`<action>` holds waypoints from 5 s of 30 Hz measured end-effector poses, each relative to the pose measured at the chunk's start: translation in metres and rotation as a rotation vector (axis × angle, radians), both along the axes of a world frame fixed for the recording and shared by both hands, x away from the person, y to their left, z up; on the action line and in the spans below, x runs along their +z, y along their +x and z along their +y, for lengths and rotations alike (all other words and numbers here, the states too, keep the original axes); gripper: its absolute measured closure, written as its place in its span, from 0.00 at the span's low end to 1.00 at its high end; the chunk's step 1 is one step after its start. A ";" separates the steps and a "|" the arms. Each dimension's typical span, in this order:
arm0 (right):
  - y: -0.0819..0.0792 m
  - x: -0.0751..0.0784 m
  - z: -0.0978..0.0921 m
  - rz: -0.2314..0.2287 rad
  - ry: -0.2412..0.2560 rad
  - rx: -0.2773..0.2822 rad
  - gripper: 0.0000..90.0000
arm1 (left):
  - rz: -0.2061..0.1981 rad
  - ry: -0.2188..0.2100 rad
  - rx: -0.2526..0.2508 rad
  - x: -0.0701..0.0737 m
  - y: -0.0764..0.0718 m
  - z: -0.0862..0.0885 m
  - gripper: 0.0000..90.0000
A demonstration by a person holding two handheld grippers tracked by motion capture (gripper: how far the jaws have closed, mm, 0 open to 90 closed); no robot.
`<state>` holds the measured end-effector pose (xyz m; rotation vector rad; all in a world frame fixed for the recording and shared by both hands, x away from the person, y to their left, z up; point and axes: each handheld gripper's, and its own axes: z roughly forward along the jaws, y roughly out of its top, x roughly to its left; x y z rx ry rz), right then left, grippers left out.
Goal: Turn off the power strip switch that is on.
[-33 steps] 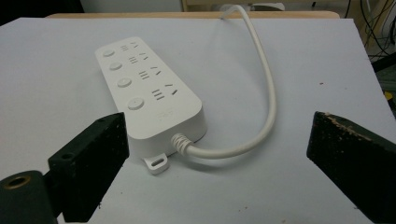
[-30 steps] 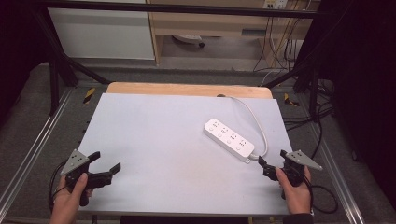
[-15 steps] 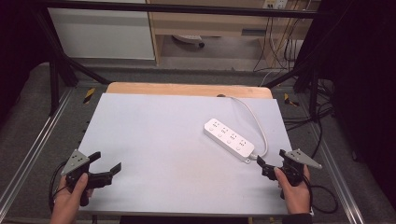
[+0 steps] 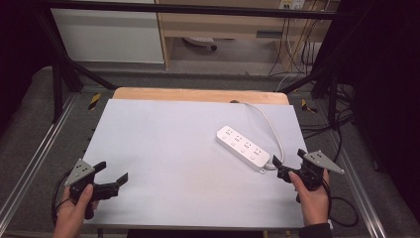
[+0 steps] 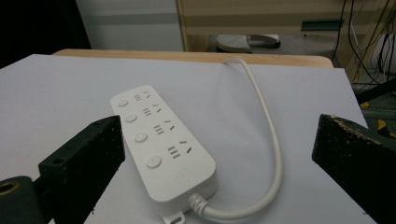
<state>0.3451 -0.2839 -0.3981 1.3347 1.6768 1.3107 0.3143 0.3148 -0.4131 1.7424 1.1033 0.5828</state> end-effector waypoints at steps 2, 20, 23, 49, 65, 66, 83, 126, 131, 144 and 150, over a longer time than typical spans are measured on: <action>0.004 0.003 0.002 -0.012 -0.007 0.002 0.04 | 0.002 -0.002 0.002 0.000 0.000 0.000 0.07; 0.035 0.024 0.021 -0.050 0.016 0.012 0.03 | 0.013 0.004 0.008 -0.002 0.000 -0.001 0.07; 0.038 0.024 0.023 -0.050 0.011 0.004 0.03 | 0.015 0.005 0.008 -0.002 0.000 -0.001 0.07; 0.059 0.025 0.050 -0.032 0.019 0.059 0.06 | 0.022 0.008 0.008 -0.003 0.001 0.000 0.07; 0.078 0.010 0.065 0.036 0.018 0.110 0.54 | 0.026 0.009 0.007 -0.003 0.001 0.001 0.07; 0.079 0.009 0.066 0.035 0.019 0.107 0.56 | 0.026 0.009 0.007 -0.003 0.001 0.001 0.07; 0.085 -0.016 0.084 0.065 -0.036 0.093 0.94 | 0.021 0.006 0.011 -0.003 0.001 0.001 0.07; 0.087 -0.043 0.097 0.146 -0.039 0.136 1.00 | 0.014 0.000 0.004 -0.002 0.001 0.003 0.07; 0.087 -0.045 0.098 0.156 -0.048 0.137 1.00 | 0.013 0.004 0.006 -0.001 0.000 0.003 0.07; 0.083 -0.047 0.097 0.160 -0.073 0.111 1.00 | 0.010 0.000 0.004 -0.001 0.000 0.003 0.07; 0.078 -0.047 0.096 0.138 -0.079 0.091 1.00 | 0.011 -0.001 0.006 -0.001 0.000 0.004 0.07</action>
